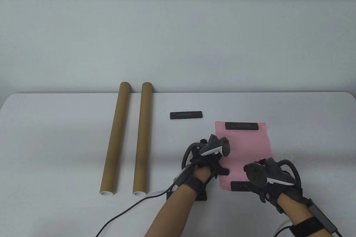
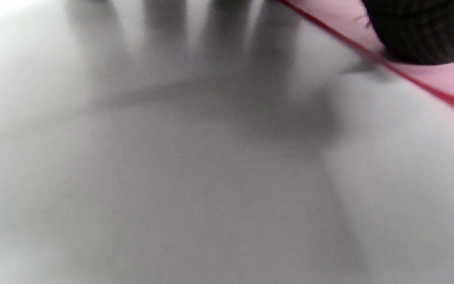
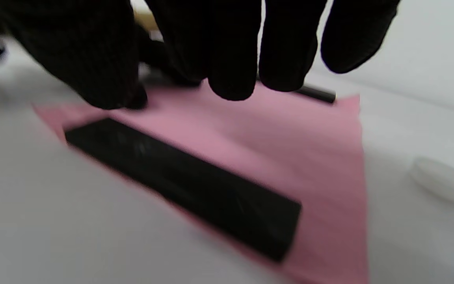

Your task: Roll up papers and store in mailing tubes

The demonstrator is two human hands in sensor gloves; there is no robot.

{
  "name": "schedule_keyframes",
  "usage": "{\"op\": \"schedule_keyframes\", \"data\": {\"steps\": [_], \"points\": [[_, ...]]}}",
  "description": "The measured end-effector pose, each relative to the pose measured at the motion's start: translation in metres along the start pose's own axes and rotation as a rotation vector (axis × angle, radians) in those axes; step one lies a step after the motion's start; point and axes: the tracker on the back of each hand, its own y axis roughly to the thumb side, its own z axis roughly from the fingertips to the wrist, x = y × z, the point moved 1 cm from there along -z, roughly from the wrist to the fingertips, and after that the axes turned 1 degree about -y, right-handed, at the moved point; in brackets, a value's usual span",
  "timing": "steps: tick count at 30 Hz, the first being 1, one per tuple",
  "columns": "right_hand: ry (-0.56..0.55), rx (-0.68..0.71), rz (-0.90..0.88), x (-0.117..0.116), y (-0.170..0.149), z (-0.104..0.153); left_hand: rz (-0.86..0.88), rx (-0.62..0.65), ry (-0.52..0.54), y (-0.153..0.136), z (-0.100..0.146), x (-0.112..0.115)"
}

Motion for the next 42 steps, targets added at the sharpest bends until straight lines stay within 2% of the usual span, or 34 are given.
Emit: {"op": "schedule_keyframes", "data": {"steps": [2, 5, 8, 12, 16, 21, 28, 36, 42], "points": [[0.061, 0.014, 0.038, -0.020, 0.003, -0.008, 0.006, 0.001, 0.003, -0.001, 0.000, 0.000], [0.044, 0.028, 0.047, -0.031, 0.004, -0.011, 0.008, -0.003, 0.006, -0.001, 0.000, 0.000], [0.008, 0.044, -0.006, -0.032, 0.003, -0.011, 0.012, -0.005, 0.009, -0.002, 0.000, 0.000], [-0.066, 0.077, 0.032, -0.033, 0.005, -0.009, 0.016, -0.006, 0.003, -0.003, 0.001, 0.000], [-0.093, 0.086, 0.041, -0.033, 0.006, -0.006, 0.027, -0.003, 0.004, -0.004, 0.000, 0.000], [-0.123, 0.120, 0.061, -0.025, 0.013, 0.010, 0.035, -0.005, 0.004, -0.004, 0.000, 0.001], [-0.116, 0.152, 0.060, -0.031, 0.027, 0.029, 0.039, -0.003, 0.001, -0.005, 0.000, 0.002], [-0.087, 0.150, 0.038, -0.039, 0.030, 0.026, 0.040, -0.001, 0.002, -0.006, 0.000, 0.002], [-0.080, 0.144, 0.051, -0.037, 0.030, 0.028, 0.042, 0.002, 0.003, -0.006, 0.000, 0.003]]}}
